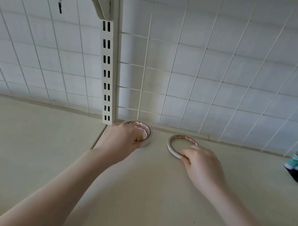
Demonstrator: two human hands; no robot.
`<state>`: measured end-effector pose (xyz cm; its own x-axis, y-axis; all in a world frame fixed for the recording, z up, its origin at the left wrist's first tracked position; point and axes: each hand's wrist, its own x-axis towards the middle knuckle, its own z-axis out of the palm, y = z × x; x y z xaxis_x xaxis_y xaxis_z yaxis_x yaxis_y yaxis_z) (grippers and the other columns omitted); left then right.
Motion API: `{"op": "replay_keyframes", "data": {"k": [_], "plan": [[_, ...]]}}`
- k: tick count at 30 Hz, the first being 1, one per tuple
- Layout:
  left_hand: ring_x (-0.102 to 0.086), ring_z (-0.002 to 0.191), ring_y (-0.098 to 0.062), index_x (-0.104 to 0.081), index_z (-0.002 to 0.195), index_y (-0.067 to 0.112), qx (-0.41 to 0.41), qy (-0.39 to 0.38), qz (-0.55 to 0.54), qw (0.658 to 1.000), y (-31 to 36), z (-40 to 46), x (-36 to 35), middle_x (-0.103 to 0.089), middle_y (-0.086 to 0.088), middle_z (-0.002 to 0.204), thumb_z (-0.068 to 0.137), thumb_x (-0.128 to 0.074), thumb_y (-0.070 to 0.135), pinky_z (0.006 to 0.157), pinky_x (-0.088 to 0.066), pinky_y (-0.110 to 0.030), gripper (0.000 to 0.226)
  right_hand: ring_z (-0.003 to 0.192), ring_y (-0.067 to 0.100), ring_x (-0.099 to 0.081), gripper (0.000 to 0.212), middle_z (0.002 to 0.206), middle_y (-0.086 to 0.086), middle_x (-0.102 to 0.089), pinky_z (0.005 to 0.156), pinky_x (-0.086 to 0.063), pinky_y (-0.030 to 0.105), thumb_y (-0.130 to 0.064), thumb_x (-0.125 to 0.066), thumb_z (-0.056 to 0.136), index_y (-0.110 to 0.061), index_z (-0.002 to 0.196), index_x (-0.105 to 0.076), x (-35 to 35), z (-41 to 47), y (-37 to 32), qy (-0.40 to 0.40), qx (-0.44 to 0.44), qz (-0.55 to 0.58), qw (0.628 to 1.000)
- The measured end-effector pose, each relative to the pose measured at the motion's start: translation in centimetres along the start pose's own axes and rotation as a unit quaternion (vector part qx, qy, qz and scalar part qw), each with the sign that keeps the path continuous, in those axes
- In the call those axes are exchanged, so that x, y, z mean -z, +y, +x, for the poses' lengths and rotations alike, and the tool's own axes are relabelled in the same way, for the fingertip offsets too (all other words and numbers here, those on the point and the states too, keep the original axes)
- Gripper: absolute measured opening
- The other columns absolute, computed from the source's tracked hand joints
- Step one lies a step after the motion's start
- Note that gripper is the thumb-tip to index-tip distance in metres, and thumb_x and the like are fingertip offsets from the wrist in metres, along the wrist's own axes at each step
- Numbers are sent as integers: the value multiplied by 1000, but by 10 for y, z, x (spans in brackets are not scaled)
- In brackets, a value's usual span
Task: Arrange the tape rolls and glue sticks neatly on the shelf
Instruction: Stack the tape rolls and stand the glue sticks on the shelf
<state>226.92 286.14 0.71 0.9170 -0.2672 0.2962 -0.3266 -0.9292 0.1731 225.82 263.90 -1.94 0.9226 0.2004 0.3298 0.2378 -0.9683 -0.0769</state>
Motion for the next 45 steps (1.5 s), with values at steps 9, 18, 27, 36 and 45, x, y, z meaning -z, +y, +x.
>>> {"op": "replay_keyframes", "data": {"k": [9,18,27,36,45], "plan": [[-54,81,-24,-63,84,12,4,1,-23,1000,-2,-2,-4,-61,-4,83,90,-52,28,69,-44,-35,20,96,23,-53,19,94,-2,-60,69,-33,31,-23,-46,94,-17,94,-65,-1,-1,0,0,1,11,1000],[-55,87,-24,-63,93,18,14,-30,-59,998,-10,4,-12,-64,0,89,88,-55,19,76,-46,-36,10,96,25,-53,20,100,-2,-61,73,-35,31,-21,-45,95,-18,97,-65,-1,-1,0,-7,-1,16,1000],[-50,74,-22,-60,83,17,-1,-31,-50,998,-15,5,-15,-58,2,73,83,-56,21,63,-40,-31,6,96,25,-54,21,96,0,-60,73,-37,31,-20,-46,94,-17,98,-66,-1,5,3,-16,27,19,999],[-54,77,-19,-62,84,27,10,-41,-68,997,-18,7,-16,-60,6,77,86,-56,23,68,-48,-33,7,86,30,-54,19,87,5,-57,67,-44,36,-8,-48,91,-13,90,-67,-7,6,9,-16,55,31,998],[-58,81,-16,-66,87,27,22,-39,-89,995,-19,7,-15,-64,7,83,84,-58,22,70,-51,-36,9,66,31,-56,16,72,3,-58,52,-46,35,1,-66,75,-14,76,-68,-19,5,11,20,53,46,997]]}}
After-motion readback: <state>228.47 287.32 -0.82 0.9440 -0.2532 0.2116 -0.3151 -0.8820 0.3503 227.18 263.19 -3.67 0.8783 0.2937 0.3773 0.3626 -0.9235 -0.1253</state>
